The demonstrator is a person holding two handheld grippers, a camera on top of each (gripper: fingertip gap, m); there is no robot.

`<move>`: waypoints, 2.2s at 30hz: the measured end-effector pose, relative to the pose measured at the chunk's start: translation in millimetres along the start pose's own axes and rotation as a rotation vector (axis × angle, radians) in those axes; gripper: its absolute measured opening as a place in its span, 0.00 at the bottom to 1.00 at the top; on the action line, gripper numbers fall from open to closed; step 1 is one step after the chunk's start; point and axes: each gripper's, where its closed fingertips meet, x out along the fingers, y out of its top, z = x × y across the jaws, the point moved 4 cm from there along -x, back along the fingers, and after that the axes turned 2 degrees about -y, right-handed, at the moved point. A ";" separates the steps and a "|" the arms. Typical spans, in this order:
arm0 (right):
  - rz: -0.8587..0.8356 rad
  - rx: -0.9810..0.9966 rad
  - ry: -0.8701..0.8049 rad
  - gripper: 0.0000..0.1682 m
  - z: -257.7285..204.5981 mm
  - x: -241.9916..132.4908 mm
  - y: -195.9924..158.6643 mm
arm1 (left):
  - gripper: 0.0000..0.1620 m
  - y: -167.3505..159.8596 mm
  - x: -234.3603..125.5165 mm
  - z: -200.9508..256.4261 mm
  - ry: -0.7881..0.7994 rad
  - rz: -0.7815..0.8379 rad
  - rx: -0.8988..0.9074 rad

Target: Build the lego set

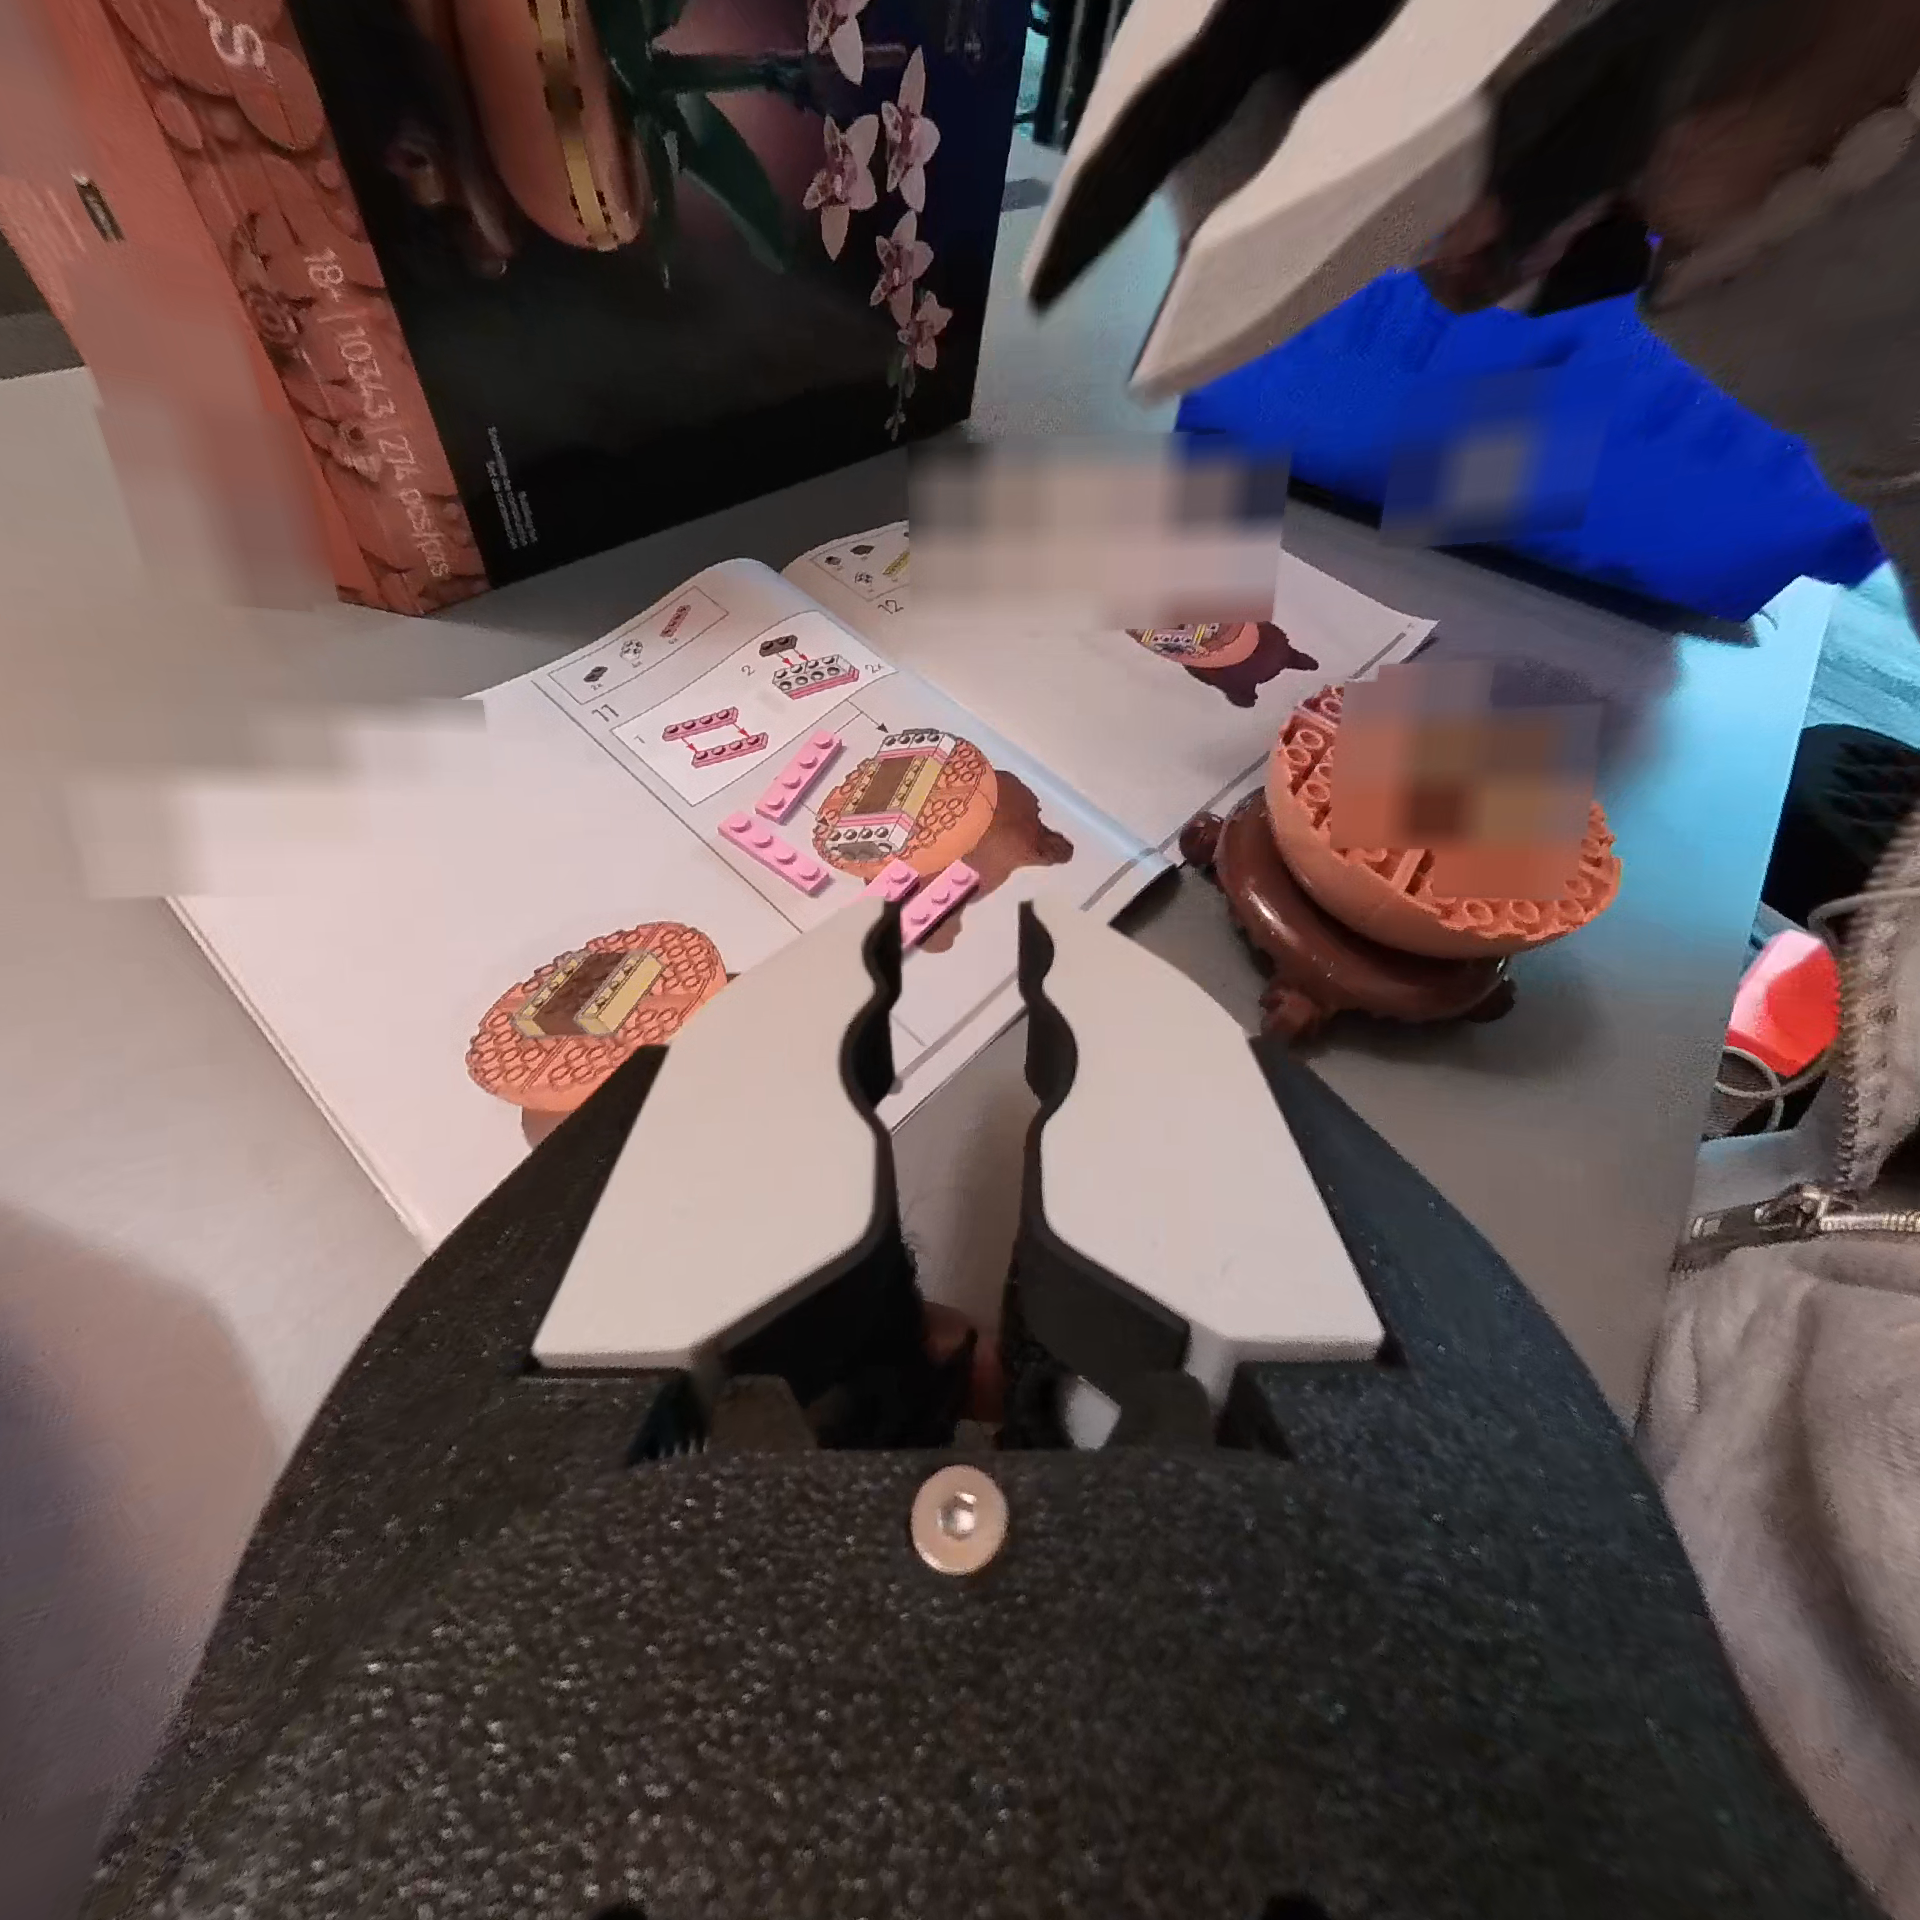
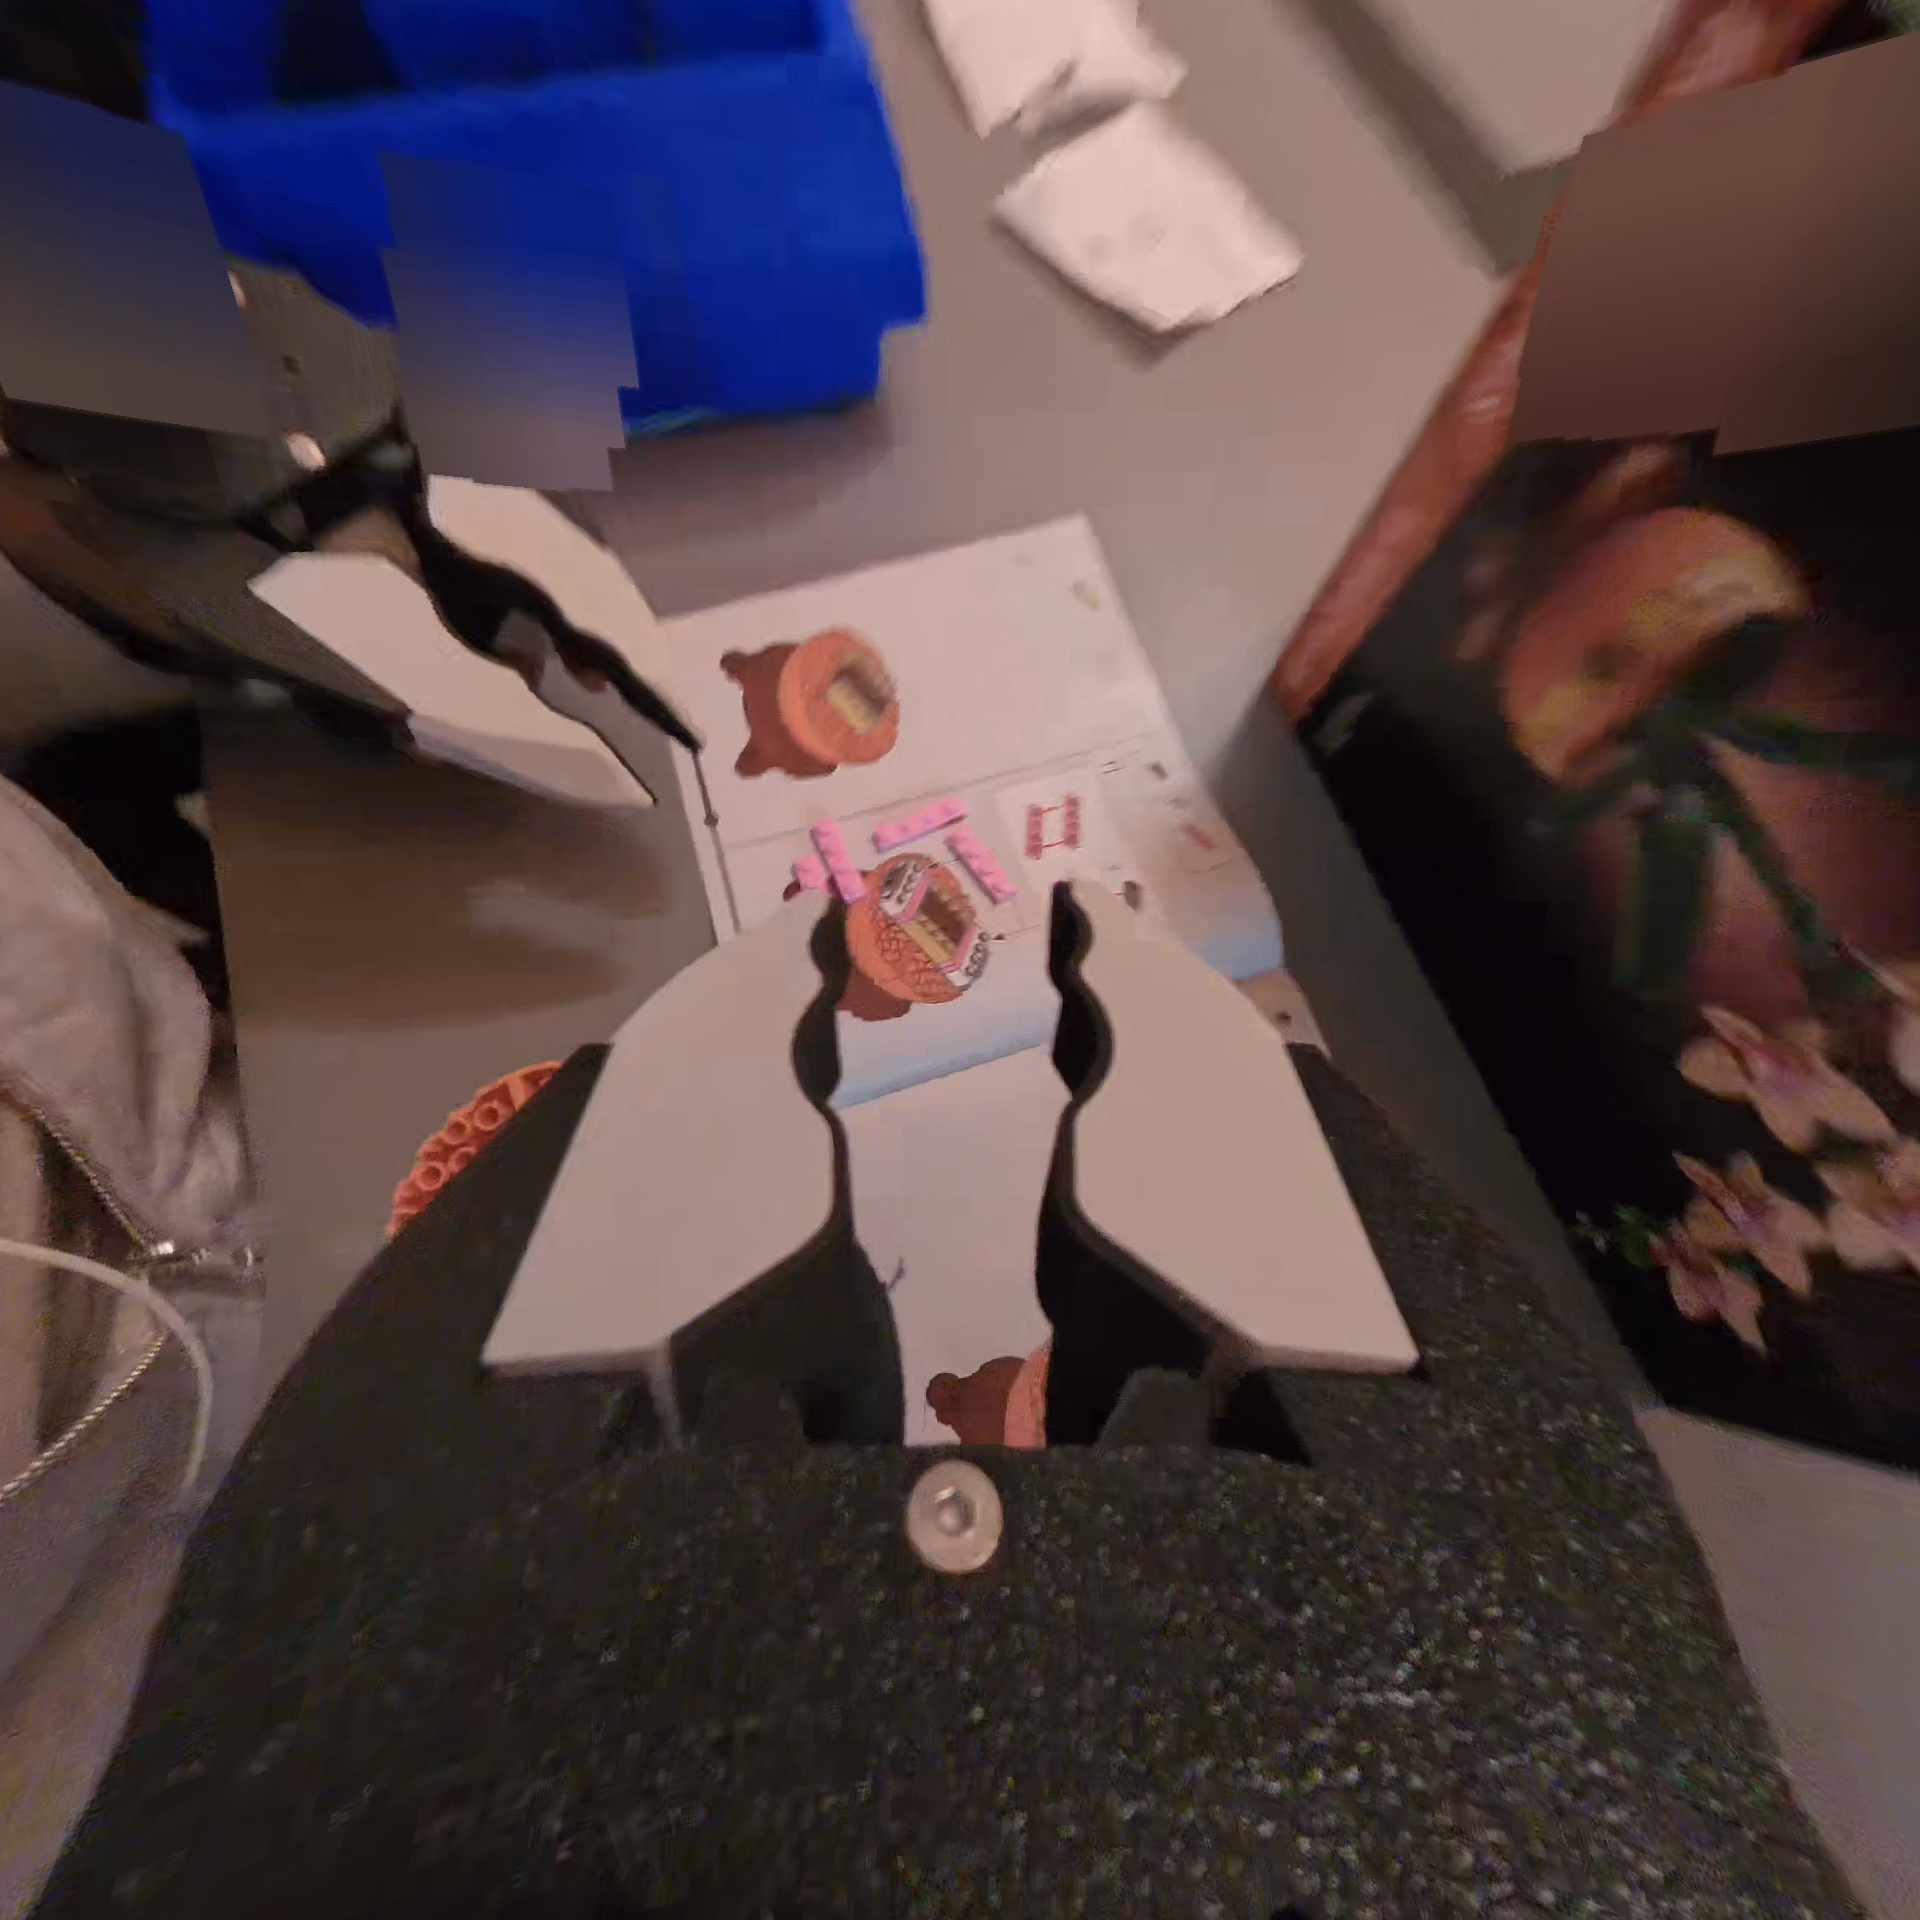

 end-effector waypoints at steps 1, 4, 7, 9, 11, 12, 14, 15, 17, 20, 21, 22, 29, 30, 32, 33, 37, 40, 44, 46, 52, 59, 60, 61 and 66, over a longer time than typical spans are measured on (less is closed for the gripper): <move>0.048 0.032 -0.033 0.27 3.3 -11.6 -2.1 | 0.11 1.8 1.8 0.9 -0.012 0.000 0.000; 0.209 0.136 -0.120 0.36 10.1 -41.5 -10.4 | 0.06 10.6 6.0 3.3 -0.028 0.020 0.010; 0.489 0.163 -0.182 0.47 11.1 -74.8 -5.8 | 0.06 21.9 8.6 5.3 -0.038 0.048 0.005; 0.626 0.143 -0.224 0.55 11.6 -97.9 -2.0 | 0.08 27.6 10.2 5.6 -0.037 0.055 0.007; 0.744 0.110 -0.244 0.46 10.4 -121.4 1.8 | 0.09 32.3 11.5 6.2 -0.029 0.058 0.027; 0.820 0.081 -0.241 0.33 8.1 -134.7 3.6 | 0.09 34.4 12.1 6.3 -0.019 0.064 0.039; 0.969 0.098 -0.256 0.15 10.7 -162.7 5.4 | 0.09 37.7 13.1 6.4 0.004 0.076 0.066; 1.012 0.103 -0.250 0.09 11.9 -173.8 4.6 | 0.09 38.4 13.6 6.9 0.012 0.078 0.084; 1.063 0.078 -0.272 0.02 14.3 -190.8 1.8 | 0.11 38.7 15.2 7.3 0.037 0.086 0.132; 1.091 -0.005 -0.371 0.00 17.0 -204.6 -1.3 | 0.19 36.3 16.6 4.8 0.100 0.095 0.207; 1.062 -0.025 -0.392 0.00 17.4 -204.6 -2.2 | 0.20 34.3 17.2 3.4 0.114 0.086 0.220; 1.025 -0.038 -0.420 0.00 18.7 -203.5 -3.0 | 0.21 32.6 17.9 1.7 0.124 0.080 0.223; 0.743 -0.029 -0.520 0.04 34.4 -178.3 -6.6 | 0.19 30.3 18.5 -16.7 0.164 0.089 0.170; 0.741 -0.021 -0.522 0.04 36.5 -175.4 -5.6 | 0.18 30.9 18.7 -19.5 0.163 0.098 0.157; 0.771 -0.013 -0.534 0.03 41.3 -173.6 -2.6 | 0.16 31.4 19.7 -24.1 0.153 0.112 0.127; 0.785 -0.013 -0.552 0.03 44.2 -174.3 -1.9 | 0.16 31.1 20.5 -26.8 0.150 0.112 0.112; 0.648 -0.017 -0.625 0.04 56.0 -176.3 -11.4 | 0.21 27.3 22.8 -36.5 0.146 0.097 0.060; 0.514 -0.005 -0.623 0.05 58.4 -183.0 -25.8 | 0.24 26.1 24.0 -41.3 0.138 0.098 0.032; 0.420 0.037 -0.541 0.03 51.2 -206.3 -46.1 | 0.19 32.3 24.8 -44.2 0.125 0.111 0.029; 0.395 0.066 -0.527 0.03 49.8 -222.6 -59.0 | 0.11 39.7 24.8 -45.1 0.132 0.147 0.024; 0.167 0.106 -0.634 0.02 73.4 -266.6 -119.3 | 0.05 58.3 35.0 -37.7 0.102 0.133 0.004; -0.194 0.024 -0.249 0.11 132.0 -238.2 -170.3 | 0.06 80.5 53.9 -18.1 0.155 0.074 0.099; -0.244 0.008 -0.204 0.14 143.9 -229.3 -176.5 | 0.06 82.8 56.5 -14.2 0.160 0.069 0.118; -0.296 0.001 -0.158 0.15 154.5 -219.5 -184.0 | 0.06 84.7 58.4 -10.4 0.165 0.066 0.135; -0.534 0.144 -0.068 0.26 178.7 -173.8 -219.8 | 0.07 84.8 60.6 -7.0 0.198 0.052 0.162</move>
